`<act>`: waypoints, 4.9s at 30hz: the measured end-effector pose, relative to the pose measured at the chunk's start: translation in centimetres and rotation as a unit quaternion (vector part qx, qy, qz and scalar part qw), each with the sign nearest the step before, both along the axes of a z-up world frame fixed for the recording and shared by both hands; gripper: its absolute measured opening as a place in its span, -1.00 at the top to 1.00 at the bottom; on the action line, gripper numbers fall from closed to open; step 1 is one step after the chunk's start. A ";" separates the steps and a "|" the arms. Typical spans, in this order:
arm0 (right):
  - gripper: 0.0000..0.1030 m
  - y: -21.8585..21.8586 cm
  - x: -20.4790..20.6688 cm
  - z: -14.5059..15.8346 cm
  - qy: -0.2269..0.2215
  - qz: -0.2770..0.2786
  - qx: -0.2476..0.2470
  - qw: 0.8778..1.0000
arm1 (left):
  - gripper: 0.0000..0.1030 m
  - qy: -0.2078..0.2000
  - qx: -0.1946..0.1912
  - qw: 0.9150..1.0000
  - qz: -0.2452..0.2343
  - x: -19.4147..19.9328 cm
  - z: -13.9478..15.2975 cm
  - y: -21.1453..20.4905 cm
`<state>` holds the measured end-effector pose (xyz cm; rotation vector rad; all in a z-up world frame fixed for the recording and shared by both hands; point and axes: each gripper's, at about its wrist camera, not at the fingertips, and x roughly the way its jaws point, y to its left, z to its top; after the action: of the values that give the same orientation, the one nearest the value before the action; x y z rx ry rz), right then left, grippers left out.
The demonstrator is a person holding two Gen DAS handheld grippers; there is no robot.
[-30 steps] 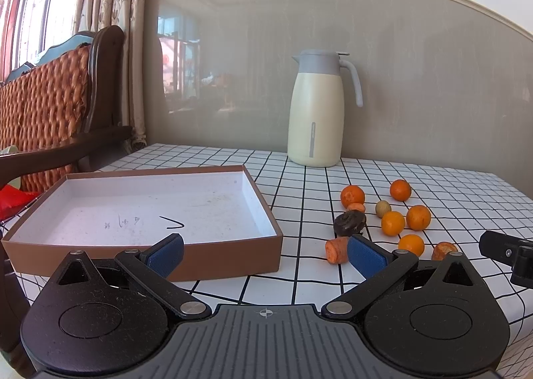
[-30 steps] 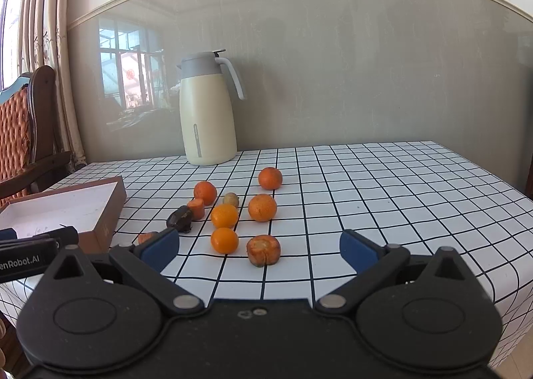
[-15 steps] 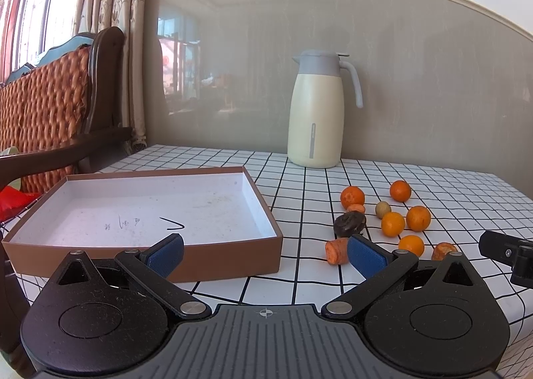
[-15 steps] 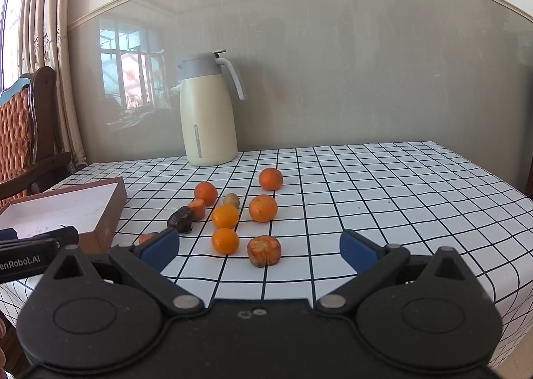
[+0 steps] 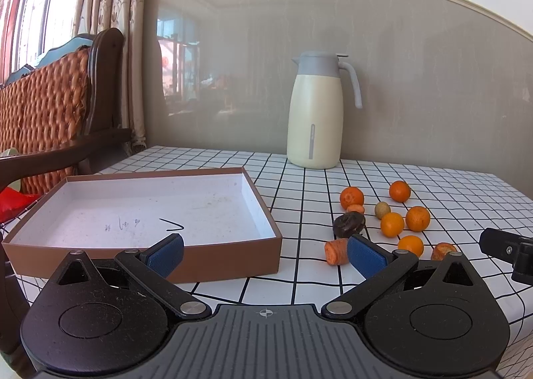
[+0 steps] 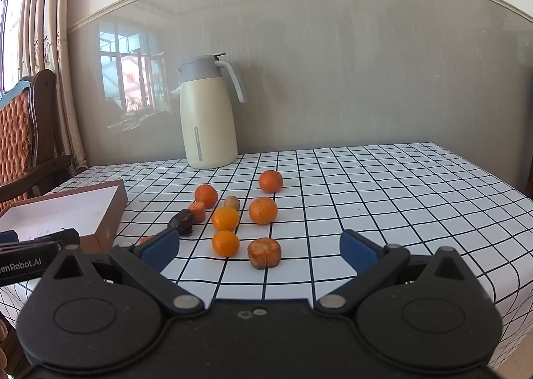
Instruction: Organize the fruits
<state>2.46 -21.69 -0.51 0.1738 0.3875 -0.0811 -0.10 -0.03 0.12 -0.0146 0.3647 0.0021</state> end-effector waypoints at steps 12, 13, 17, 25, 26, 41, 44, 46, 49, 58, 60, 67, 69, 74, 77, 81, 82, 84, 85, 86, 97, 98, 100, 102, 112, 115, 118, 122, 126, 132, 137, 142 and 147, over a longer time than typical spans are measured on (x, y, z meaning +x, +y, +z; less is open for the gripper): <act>-0.89 0.2 -0.3 0.1 -0.009 -0.002 -0.009 1.000 | -1.00 -0.017 0.014 1.000 -0.018 -0.5 0.1 -0.8; -0.89 0.2 -0.3 0.0 -0.011 -0.003 -0.013 1.000 | -1.00 -0.022 0.019 0.999 -0.022 -0.5 0.1 -1.0; -0.89 0.2 -0.1 -0.1 -0.003 -0.011 -0.029 1.000 | -1.00 -0.011 0.019 0.999 -0.035 -0.4 0.0 -1.5; -0.73 -0.4 0.8 -0.5 0.016 -0.003 -0.017 1.000 | -1.00 0.012 0.022 0.998 -0.056 0.6 -0.6 -2.6; -0.66 -0.5 1.0 -0.7 0.022 -0.004 -0.017 1.000 | -1.00 0.012 0.031 0.998 -0.058 0.7 -0.7 -2.9; 0.13 -1.1 5.6 -1.8 0.091 0.015 -0.016 0.996 | -0.99 0.034 0.077 0.992 -0.099 4.8 -1.8 -6.4; 0.14 -1.4 6.5 -2.3 0.099 0.012 -0.014 0.995 | -0.71 0.049 0.069 0.991 -0.102 5.9 -2.3 -6.4; 0.15 -1.5 6.8 -2.5 0.103 0.010 -0.010 0.995 | -0.57 0.064 0.058 0.991 -0.103 6.8 -2.6 -6.4; 0.15 -1.7 7.4 -2.8 0.104 0.004 -0.006 0.995 | -0.56 0.068 0.054 0.991 -0.097 7.4 -3.1 -6.7; 0.19 -1.5 8.6 -3.4 0.107 0.005 0.005 0.994 | -0.10 0.089 0.045 0.992 -0.084 9.0 -4.4 -6.9; 0.21 -1.5 8.7 -3.5 0.107 0.007 0.006 0.994 | -0.02 0.089 0.046 0.991 -0.084 9.3 -4.5 -7.0; 0.43 -1.4 9.1 -4.0 0.117 0.015 0.029 0.993 | 0.07 0.090 0.039 0.992 -0.082 9.5 -4.8 -7.3; 0.46 -1.5 9.2 -4.3 0.122 0.012 0.037 0.992 | 0.18 0.089 0.035 0.992 -0.086 9.3 -4.8 -7.3; 0.48 -1.4 9.0 -4.3 0.118 0.009 0.038 0.992 | 0.44 0.086 0.034 0.992 -0.081 9.1 -4.8 -7.5; 0.49 -1.1 8.9 -4.3 0.116 0.009 0.028 0.993 | 0.44 0.085 0.029 0.993 -0.079 9.1 -4.8 -7.4; 0.49 -1.0 8.6 -4.2 0.111 0.011 0.028 0.993 | 0.44 0.081 0.028 0.993 -0.079 8.8 -4.8 -7.4; 0.49 -1.0 8.5 -4.2 0.108 0.009 0.028 0.994 | 0.44 0.079 0.027 0.993 -0.080 8.7 -4.7 -7.3; 0.49 -1.2 8.4 -3.9 0.102 0.009 0.029 0.994 | 0.44 0.071 0.026 0.994 -0.081 8.4 -4.4 -7.3; 0.49 -1.3 8.3 -3.7 0.098 0.009 0.031 0.995 | 0.44 0.067 0.027 0.994 -0.082 8.3 -4.3 -7.2; 0.49 -1.4 8.1 -3.6 0.095 0.009 0.031 0.995 | 0.44 0.063 0.028 0.994 -0.084 8.1 -4.1 -7.2; 0.48 -1.7 6.4 -2.0 0.063 0.022 0.038 0.997 | 0.44 0.035 0.027 0.995 -0.086 6.2 -2.2 -5.9; 0.49 -1.6 6.2 -1.9 0.061 0.025 0.038 0.997 | 0.44 0.034 0.026 0.995 -0.085 5.9 -2.1 -5.6; 0.48 -1.2 5.8 -1.7 0.056 0.033 0.036 0.997 | 0.44 0.031 0.025 0.996 -0.083 5.6 -1.9 -5.0; 0.49 -0.8 5.4 -1.4 0.051 0.041 0.034 0.997 | 0.44 0.026 0.026 0.996 -0.080 5.1 -1.6 -4.3; 0.48 2.4 5.1 -0.7 0.028 0.097 0.029 0.994 | 0.44 0.007 0.025 0.998 -0.053 3.7 -0.3 -0.5; 0.49 3.8 5.1 -0.4 0.019 0.119 0.026 0.992 | 0.44 0.002 0.025 0.999 -0.040 3.5 -0.1 0.9; 0.49 5.3 5.3 -0.3 0.012 0.142 0.029 0.989 | 0.44 0.000 0.022 0.999 -0.025 3.2 0.0 2.3; 0.49 7.3 5.4 0.1 -0.002 0.174 0.034 0.984 | 0.44 -0.007 0.020 1.000 0.000 2.6 0.1 4.5; 0.49 9.3 5.5 0.5 -0.017 0.202 0.034 0.979 | 0.44 -0.016 0.024 0.999 0.029 2.2 0.3 6.6; 0.49 11.8 6.1 0.7 -0.028 0.231 0.034 0.972 | 0.44 -0.021 0.019 0.997 0.071 1.6 0.4 9.9; 0.48 13.4 6.9 0.9 -0.030 0.245 0.039 0.968 | 0.44 -0.022 0.013 0.994 0.107 1.4 0.2 12.5; 0.48 14.7 8.1 0.9 -0.033 0.248 0.043 0.967 | 0.44 -0.026 0.005 0.988 0.151 1.5 0.2 15.5; 0.48 15.5 9.0 0.9 -0.035 0.242 0.042 0.969 | 0.44 -0.028 0.001 0.982 0.186 1.8 0.0 18.0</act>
<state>11.45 -6.21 0.39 0.1615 0.3542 0.4228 1.74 17.93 0.15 -0.0814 0.3009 0.3721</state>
